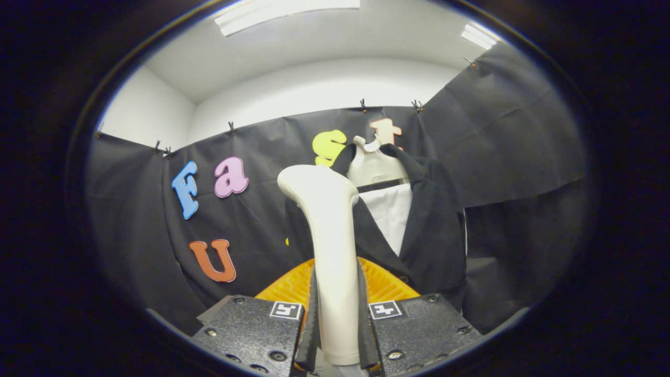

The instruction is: Iron the clothes twice with a garment steamer, once on the left side and once on the right side.

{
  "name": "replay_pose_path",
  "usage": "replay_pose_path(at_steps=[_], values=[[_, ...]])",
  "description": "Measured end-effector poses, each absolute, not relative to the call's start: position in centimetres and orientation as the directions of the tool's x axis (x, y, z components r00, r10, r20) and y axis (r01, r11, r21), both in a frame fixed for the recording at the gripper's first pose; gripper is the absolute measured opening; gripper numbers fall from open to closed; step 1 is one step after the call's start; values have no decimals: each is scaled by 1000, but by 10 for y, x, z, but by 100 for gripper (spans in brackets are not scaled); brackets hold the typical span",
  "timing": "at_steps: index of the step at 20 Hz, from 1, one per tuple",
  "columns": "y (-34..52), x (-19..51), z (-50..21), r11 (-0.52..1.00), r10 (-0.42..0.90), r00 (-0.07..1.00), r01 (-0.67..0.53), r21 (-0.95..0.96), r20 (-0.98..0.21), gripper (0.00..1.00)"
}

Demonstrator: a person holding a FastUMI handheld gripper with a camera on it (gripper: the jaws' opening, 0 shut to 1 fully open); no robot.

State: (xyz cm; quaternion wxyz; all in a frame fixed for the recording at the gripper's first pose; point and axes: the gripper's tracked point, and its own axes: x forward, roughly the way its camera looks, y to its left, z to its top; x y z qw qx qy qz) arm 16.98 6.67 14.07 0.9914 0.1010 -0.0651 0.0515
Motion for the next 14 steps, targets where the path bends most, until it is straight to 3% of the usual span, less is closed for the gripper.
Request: replay_pose_path(at_steps=[14], values=[[60, 221, 102, 997, -21, 998, 16, 77, 64, 34]])
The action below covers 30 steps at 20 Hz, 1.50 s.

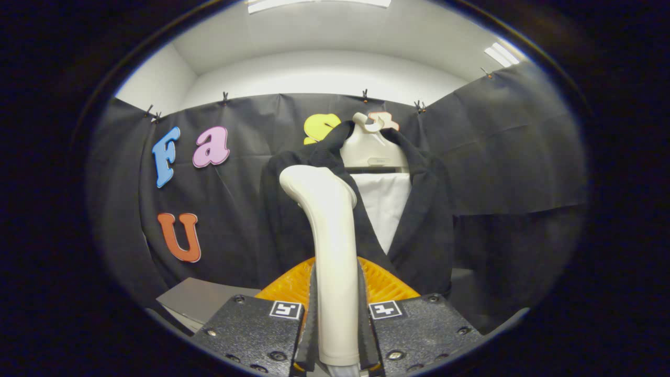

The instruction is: Iron the clothes twice with a garment steamer, once on the left side and once on the right side.

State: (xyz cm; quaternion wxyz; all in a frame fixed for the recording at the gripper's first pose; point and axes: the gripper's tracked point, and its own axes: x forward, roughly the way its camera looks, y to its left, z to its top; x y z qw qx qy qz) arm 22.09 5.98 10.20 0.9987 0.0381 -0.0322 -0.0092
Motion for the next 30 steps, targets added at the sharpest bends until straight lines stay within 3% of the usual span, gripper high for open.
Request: replay_pose_path(at_steps=[30], values=[[41, 213, -21, 993, -117, 982, 112, -41, -147, 34]])
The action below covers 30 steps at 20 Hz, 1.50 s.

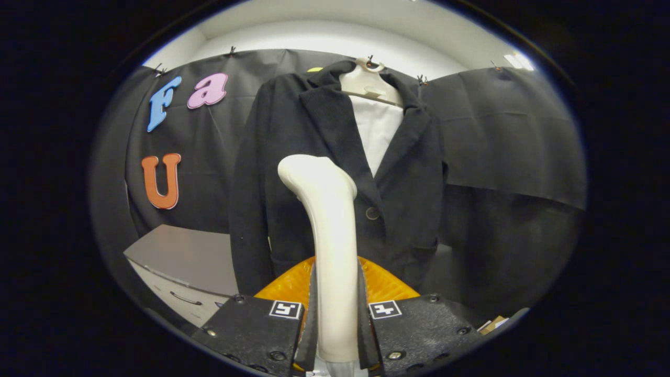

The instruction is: Iron the clothes twice with a garment steamer, once on the left side and once on the right side.

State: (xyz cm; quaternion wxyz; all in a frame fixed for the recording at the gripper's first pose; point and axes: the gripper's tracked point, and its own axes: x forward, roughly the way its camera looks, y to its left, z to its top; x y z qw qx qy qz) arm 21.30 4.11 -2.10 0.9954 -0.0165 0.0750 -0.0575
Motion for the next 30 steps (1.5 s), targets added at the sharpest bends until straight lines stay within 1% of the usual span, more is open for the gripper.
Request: replay_pose_path(at_steps=[12, 19, 30], values=[[35, 201, -86, 991, -133, 954, 123, -51, -268, 34], [35, 194, -115, 994, -106, 944, 99, -40, -313, 34], [25, 190, -169, 994, -113, 911, 102, -51, -396, 34]])
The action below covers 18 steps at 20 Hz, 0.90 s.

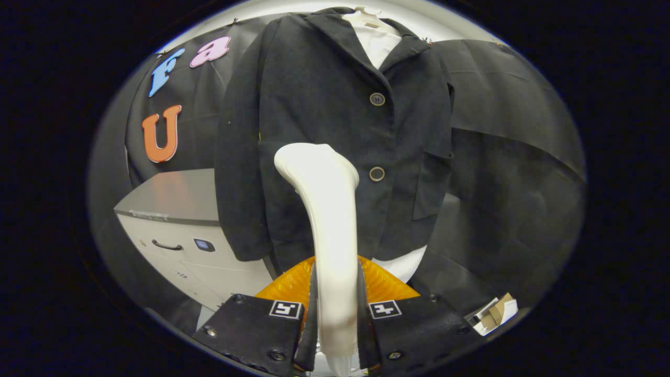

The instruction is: Iron the clothes twice with a garment steamer, once on the left side and once on the right side.

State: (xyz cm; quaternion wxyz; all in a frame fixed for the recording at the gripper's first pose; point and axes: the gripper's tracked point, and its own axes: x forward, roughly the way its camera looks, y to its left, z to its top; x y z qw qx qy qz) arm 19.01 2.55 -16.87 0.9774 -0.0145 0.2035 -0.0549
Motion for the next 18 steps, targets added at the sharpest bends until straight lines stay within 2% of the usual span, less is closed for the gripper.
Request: replay_pose_path(at_steps=[18], values=[[10, 175, -264, 993, -118, 842, 97, -67, -527, 34]])
